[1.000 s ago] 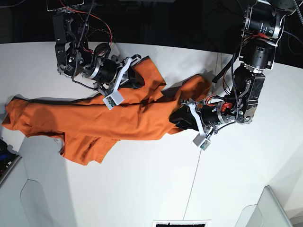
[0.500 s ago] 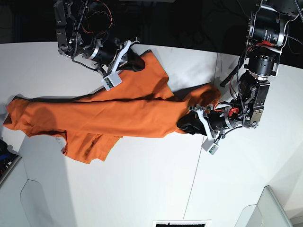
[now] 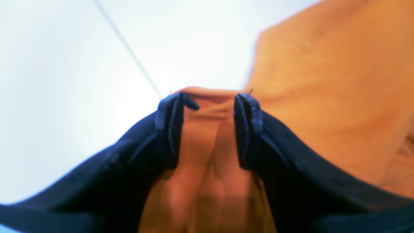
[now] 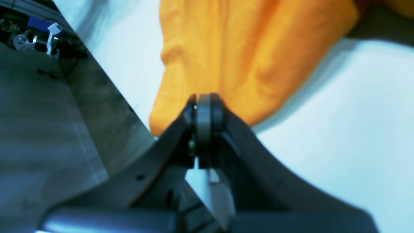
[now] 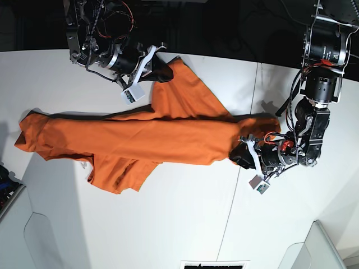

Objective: Layout the t-shirt on the table in an organized manner, then fold the t-shirt properly
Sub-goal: 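Pull the shirt apart between both grippers, stretching it across the table, then drag the held shirt end with the left gripper away from the right gripper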

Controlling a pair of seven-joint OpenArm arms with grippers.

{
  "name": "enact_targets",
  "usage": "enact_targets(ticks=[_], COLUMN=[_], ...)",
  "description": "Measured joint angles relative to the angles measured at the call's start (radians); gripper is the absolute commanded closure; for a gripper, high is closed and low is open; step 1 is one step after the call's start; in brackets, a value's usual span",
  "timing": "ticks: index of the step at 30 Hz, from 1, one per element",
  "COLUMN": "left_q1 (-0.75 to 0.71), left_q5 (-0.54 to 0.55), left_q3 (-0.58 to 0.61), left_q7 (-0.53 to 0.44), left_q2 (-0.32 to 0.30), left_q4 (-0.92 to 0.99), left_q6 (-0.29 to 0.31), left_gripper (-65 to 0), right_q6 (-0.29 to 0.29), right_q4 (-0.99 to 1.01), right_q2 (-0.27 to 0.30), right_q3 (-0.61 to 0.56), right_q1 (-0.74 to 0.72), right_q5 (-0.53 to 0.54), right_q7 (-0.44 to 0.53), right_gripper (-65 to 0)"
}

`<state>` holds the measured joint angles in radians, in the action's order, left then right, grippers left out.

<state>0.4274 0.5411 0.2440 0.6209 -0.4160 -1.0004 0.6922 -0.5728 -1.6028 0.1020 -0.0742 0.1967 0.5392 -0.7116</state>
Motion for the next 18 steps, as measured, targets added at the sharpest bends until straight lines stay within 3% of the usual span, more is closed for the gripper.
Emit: enact_targets(ticks=[5,18], left_q1=[0.005,0.005], left_q5=[0.056,0.058], left_q3=[0.0,0.0], left_q7=[0.008,0.019], left_q2=[-0.002,-0.002], left_q4=[0.0,0.0], left_q6=[-0.003,-0.003], left_gripper=[-28.6,-28.6], right_q6=[0.0,0.0], right_q4=[0.0,-0.126], right_q2=[0.0,0.0], right_q3=[0.0,0.0], right_q1=[0.0,0.005], right_q5=[0.0,-0.017], right_q7=[0.0,-0.014], right_gripper=[0.0,0.0])
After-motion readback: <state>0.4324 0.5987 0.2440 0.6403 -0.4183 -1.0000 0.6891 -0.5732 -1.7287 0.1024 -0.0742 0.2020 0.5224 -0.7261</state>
